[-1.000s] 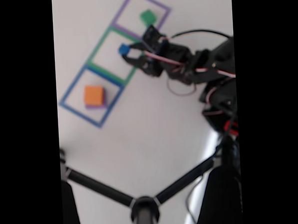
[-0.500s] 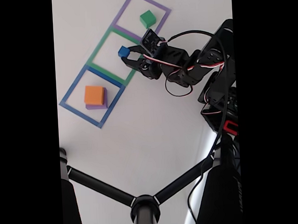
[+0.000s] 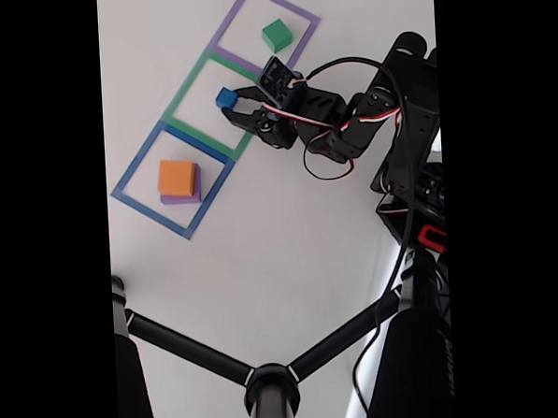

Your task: Tower of hanoi

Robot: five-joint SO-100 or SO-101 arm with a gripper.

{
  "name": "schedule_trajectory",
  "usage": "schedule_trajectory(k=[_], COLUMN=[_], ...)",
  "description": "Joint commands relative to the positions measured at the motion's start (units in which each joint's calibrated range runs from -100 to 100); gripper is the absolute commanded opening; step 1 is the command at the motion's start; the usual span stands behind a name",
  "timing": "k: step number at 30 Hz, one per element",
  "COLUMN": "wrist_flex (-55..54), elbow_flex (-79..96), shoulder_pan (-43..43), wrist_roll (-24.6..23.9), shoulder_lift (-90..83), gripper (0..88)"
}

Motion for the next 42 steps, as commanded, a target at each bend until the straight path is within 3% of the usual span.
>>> schedule_trajectory(k=[1, 16, 22, 33, 42], wrist_flex=[-1.5, -0.1, 9.8, 61.8, 102.7], elbow_flex=[-1.0, 1.0, 3.6, -4.1, -30.6], shoulder_pan=[0.2, 0.3, 0.4, 3.9, 8.1], wrist_roll=[0.6, 0.6, 0.6, 0.6, 0.6], shoulder_lift=[0.1, -4.3, -17.1, -52.5, -58.0], gripper=[10.3, 19.9, 20.2, 5.3, 0.2])
